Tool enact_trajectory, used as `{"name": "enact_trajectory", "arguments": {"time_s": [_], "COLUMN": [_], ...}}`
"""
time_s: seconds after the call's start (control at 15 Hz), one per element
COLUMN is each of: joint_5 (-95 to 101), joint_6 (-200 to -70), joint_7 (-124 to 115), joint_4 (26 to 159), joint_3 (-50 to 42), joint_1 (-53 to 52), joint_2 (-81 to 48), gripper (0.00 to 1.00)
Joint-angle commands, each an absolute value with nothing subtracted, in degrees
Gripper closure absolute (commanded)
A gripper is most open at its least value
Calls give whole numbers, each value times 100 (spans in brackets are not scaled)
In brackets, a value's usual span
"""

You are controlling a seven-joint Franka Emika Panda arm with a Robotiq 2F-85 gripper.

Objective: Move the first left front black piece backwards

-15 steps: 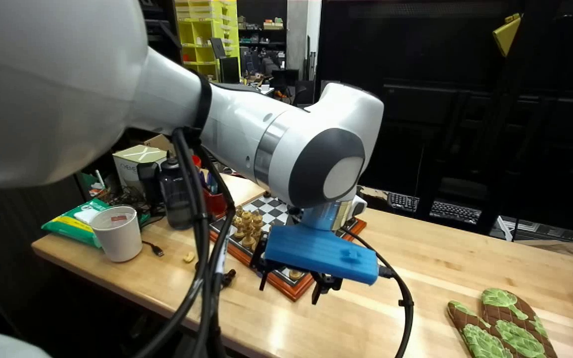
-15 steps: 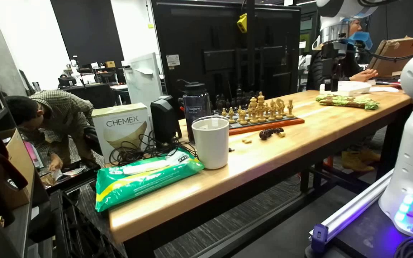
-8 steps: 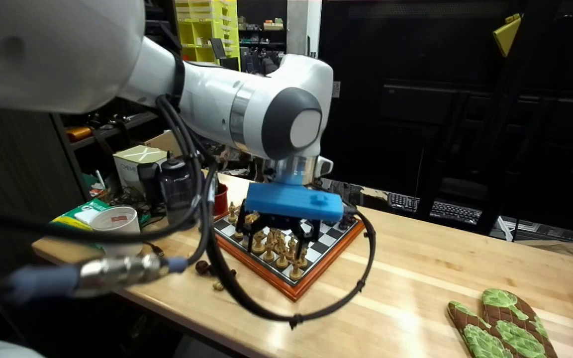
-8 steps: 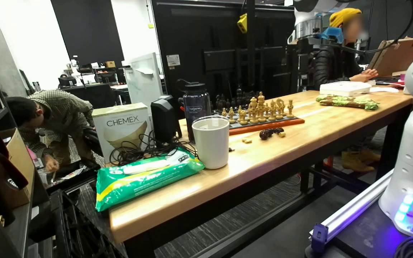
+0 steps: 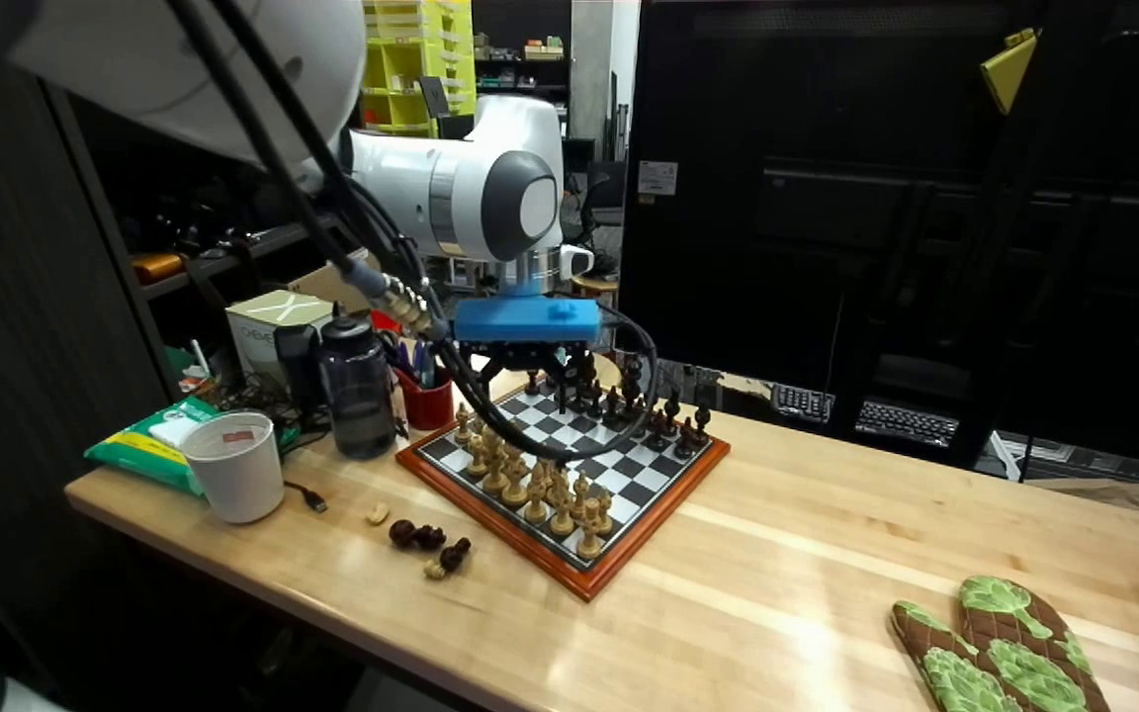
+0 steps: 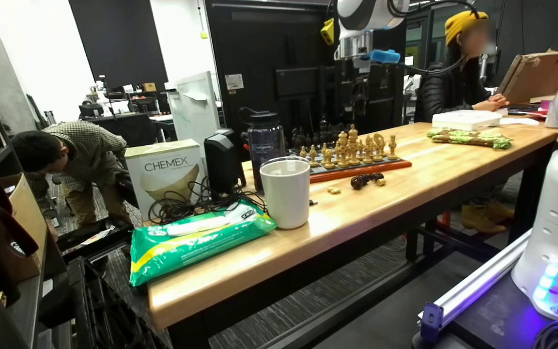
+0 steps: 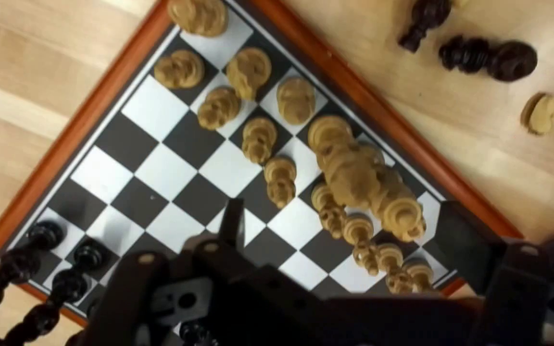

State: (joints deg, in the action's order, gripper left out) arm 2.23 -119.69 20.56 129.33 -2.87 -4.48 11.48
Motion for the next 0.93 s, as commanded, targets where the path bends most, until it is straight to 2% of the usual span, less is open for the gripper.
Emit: {"name": "enact_trajectory", "arguments": {"time_s": [0.0,0.53,0.87], "joint_5": [332,152,-15], "joint_6": [-12256,-12331,-12234], "joint_7": [1380,1562,1821], "joint_4": [12220,12436,11996], "joint_3": [26,40,68], "joint_1": [-419,-327,-330], "joint_2": [401,452,-88], "gripper": [0,0,0]}}
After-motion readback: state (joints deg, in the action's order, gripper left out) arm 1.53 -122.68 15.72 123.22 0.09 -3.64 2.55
